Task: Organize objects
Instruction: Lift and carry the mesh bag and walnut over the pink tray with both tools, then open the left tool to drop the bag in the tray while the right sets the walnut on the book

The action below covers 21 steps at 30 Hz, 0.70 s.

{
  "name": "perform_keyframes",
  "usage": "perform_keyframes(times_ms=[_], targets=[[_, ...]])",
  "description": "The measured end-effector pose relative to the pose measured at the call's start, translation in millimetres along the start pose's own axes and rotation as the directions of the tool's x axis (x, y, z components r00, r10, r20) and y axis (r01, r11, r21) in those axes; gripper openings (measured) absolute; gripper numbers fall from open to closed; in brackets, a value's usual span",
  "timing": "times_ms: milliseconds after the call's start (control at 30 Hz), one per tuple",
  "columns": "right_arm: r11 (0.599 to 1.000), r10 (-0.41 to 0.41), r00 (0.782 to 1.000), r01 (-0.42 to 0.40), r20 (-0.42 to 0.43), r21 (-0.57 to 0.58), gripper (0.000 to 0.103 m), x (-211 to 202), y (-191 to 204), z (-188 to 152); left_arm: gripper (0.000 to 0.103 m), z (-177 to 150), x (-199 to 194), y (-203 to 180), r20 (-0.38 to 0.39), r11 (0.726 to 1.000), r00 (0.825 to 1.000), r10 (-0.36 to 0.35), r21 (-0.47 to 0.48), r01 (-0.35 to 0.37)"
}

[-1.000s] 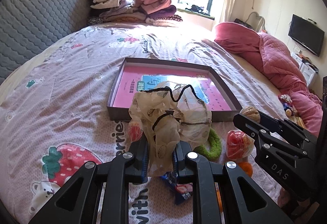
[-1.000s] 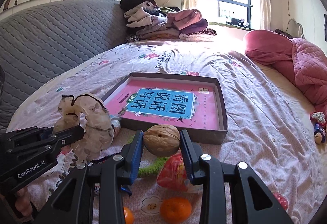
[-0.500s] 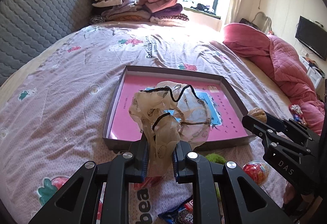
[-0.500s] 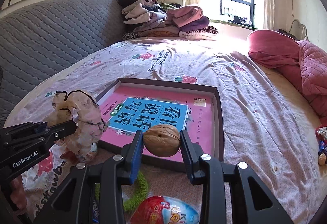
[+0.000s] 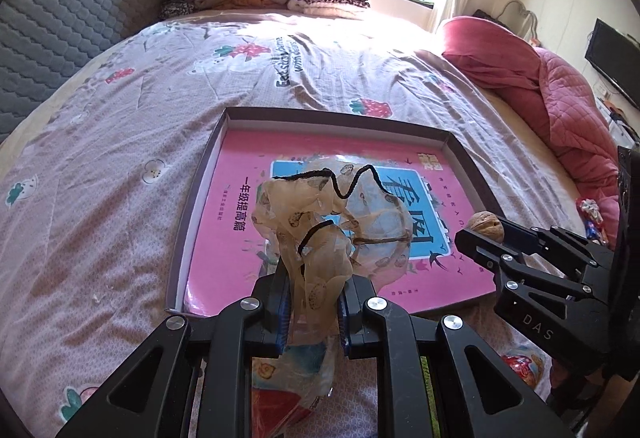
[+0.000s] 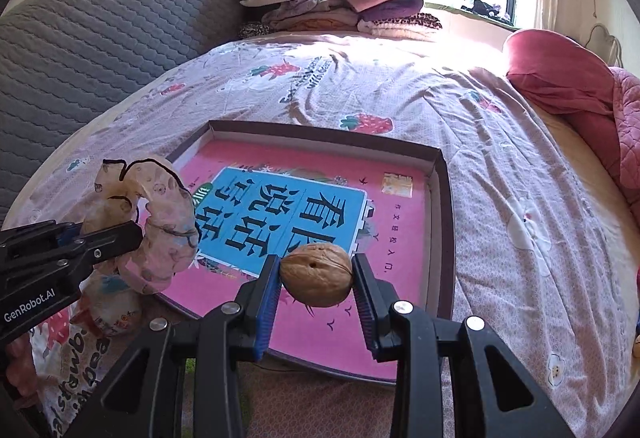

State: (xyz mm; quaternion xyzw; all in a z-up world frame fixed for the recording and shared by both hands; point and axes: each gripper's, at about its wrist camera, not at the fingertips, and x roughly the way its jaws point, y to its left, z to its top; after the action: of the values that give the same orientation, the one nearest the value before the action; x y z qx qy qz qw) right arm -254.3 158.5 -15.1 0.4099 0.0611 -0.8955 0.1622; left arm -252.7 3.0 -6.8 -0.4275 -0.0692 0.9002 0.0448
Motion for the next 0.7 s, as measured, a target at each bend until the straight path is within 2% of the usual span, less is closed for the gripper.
perform_keyframes(times_ms=[267,700], targets=[[1.0,-0.012,0.997,0.013,-0.071,0.019,0.036,20,-11,-6,0.02,1,28,-1,-0.078,1.0,0.997,-0.006,0.003,0.007],[0.999,-0.032,0.992,0.035,-0.122,0.021,0.036,27,-12,-7,0.03,-2,36,-3,-0.116,1.0,0.993,0.011,0.011,-0.01]])
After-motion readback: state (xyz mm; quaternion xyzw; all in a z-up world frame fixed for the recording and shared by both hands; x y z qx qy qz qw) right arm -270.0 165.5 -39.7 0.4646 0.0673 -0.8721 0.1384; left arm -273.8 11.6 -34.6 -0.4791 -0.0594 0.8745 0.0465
